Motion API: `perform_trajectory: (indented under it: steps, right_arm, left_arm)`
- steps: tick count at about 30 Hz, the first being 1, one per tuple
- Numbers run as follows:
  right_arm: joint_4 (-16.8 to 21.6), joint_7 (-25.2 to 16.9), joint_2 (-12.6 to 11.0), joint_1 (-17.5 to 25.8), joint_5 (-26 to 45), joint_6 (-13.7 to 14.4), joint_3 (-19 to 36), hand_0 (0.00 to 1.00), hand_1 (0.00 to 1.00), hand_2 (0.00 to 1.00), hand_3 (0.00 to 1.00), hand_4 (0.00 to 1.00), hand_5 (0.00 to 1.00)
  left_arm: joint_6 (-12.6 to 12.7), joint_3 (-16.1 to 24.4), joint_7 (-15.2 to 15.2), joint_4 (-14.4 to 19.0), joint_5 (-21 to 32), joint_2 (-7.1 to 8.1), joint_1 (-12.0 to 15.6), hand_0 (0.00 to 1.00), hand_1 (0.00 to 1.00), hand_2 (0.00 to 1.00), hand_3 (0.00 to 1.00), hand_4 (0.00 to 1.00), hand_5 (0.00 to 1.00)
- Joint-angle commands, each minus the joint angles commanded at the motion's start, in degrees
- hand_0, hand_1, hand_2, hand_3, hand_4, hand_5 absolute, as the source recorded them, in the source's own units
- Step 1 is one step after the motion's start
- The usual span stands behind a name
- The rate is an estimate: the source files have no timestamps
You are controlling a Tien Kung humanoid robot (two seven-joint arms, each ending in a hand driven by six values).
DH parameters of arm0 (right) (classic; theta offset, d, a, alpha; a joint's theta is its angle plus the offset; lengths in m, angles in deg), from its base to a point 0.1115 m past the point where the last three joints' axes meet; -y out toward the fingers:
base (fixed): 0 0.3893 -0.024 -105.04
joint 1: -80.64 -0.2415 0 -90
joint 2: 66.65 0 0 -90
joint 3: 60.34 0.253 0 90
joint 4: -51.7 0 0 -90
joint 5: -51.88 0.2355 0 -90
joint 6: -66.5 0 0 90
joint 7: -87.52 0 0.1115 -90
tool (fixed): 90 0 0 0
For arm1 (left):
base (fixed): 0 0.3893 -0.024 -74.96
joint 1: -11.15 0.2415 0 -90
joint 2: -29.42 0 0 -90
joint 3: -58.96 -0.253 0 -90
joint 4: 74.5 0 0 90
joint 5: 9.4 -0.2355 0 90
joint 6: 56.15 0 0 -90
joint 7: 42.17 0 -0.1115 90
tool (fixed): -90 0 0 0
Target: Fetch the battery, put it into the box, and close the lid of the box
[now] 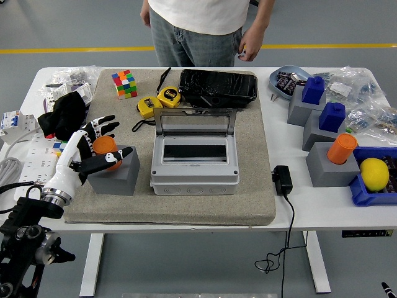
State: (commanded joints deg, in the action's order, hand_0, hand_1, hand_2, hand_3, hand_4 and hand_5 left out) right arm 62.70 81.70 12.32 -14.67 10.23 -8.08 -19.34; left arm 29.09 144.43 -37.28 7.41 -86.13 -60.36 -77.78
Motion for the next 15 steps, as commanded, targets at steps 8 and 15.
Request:
perform_trajectory:
  steps: [8, 15]
  right_arm:
    - [0.0, -0.1, -0.1, -0.1, 0.3, 0.0, -0.4, 0.796, 0.754, 0.734, 0.764, 0.998, 0.998]
    - [0.0, -0.1, -0.1, -0.1, 0.3, -0.1, -0.4, 0.794, 0.753, 0.733, 0.763, 0.998, 0.998]
  left_arm:
    - [0.1, 0.5, 0.5, -1.9, 3.9, -0.22, 0.1, 0.735, 0.821, 0.704, 0.717, 0.998, 0.002]
    - [1.7, 0.0, 0.4, -1.8, 3.6, -0.22, 0.2, 0.672, 0.750, 0.624, 0.653, 0.998, 0.002]
